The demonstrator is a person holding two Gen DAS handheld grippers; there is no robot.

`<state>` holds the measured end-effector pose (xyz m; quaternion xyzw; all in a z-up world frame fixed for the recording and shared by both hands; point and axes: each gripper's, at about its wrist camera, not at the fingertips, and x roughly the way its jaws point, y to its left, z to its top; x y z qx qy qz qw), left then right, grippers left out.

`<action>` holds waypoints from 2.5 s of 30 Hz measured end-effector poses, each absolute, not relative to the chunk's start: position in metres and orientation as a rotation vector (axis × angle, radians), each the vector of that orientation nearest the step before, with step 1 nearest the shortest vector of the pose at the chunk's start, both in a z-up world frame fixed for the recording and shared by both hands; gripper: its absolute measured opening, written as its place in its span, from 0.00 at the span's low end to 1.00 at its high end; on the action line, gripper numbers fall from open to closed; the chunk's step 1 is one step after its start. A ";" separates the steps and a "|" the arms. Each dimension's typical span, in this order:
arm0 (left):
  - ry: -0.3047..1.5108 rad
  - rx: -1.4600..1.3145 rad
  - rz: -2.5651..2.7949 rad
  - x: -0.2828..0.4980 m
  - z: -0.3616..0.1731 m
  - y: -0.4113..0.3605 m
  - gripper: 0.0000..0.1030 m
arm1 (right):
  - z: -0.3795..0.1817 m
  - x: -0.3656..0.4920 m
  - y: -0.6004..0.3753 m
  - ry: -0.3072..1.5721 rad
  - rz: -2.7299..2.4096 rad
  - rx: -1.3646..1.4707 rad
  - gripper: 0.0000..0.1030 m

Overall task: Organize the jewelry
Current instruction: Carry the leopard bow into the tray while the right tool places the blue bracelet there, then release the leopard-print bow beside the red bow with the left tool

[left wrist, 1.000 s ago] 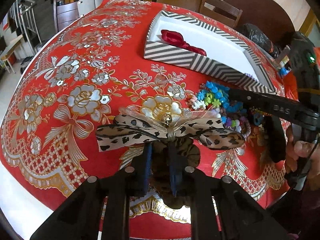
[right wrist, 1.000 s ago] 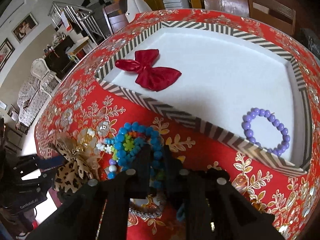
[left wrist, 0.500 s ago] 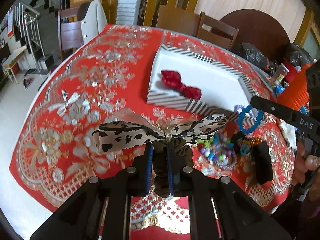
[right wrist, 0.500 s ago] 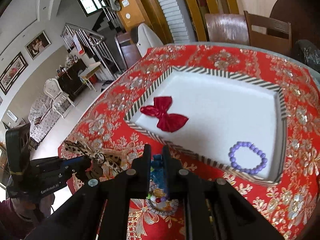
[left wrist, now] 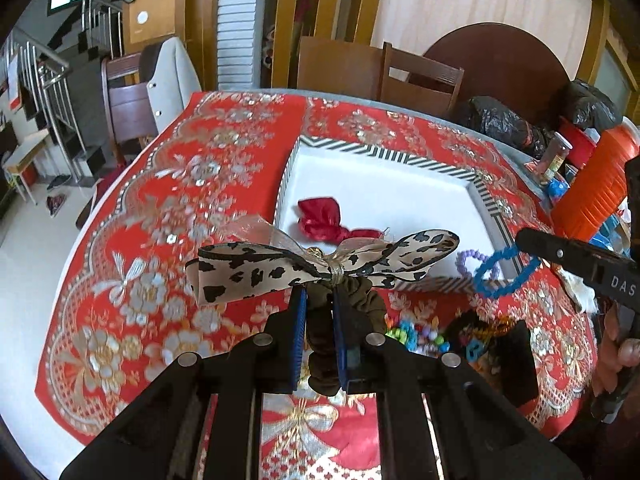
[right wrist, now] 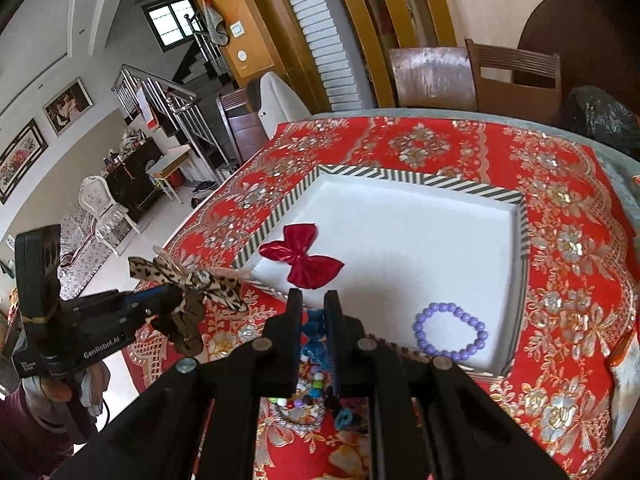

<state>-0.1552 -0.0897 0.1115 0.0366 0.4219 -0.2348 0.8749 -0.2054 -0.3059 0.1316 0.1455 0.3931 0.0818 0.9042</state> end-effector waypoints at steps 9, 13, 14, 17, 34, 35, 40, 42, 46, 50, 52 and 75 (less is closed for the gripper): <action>0.864 0.113 -0.493 -0.128 0.110 -0.110 0.14 | 0.133 -0.197 -0.322 0.816 0.126 0.301 0.11; 0.873 0.096 -0.497 -0.107 0.110 -0.119 0.14 | 0.132 -0.185 -0.328 0.819 0.101 0.299 0.11; 0.872 0.093 -0.496 -0.102 0.110 -0.122 0.14 | 0.130 -0.181 -0.330 0.821 0.093 0.303 0.11; 0.875 0.088 -0.498 -0.086 0.110 -0.133 0.14 | 0.125 -0.167 -0.333 0.832 0.083 0.317 0.11; 0.968 0.069 -0.462 -0.001 0.066 -0.195 0.14 | 0.049 -0.120 -0.356 1.001 -0.039 0.402 0.11; 0.973 0.073 -0.457 0.001 0.063 -0.197 0.14 | 0.044 -0.121 -0.359 1.011 -0.054 0.406 0.11; 0.987 0.089 -0.457 0.006 0.048 -0.199 0.21 | 0.032 -0.125 -0.361 1.043 -0.051 0.430 0.11; 0.988 0.084 -0.461 0.005 0.045 -0.197 0.29 | 0.029 -0.127 -0.361 1.052 -0.042 0.439 0.17; 0.981 0.092 -0.463 0.000 0.045 -0.193 0.33 | 0.030 -0.133 -0.361 1.032 -0.046 0.452 0.37; 0.954 0.103 -0.462 -0.009 0.055 -0.190 0.33 | 0.041 -0.141 -0.356 1.000 -0.043 0.445 0.37; 0.928 0.113 -0.465 -0.018 0.063 -0.189 0.33 | 0.048 -0.145 -0.355 0.981 -0.048 0.443 0.37; 0.771 0.194 -0.438 -0.135 0.107 -0.166 0.33 | 0.110 -0.219 -0.319 0.820 -0.131 0.269 0.51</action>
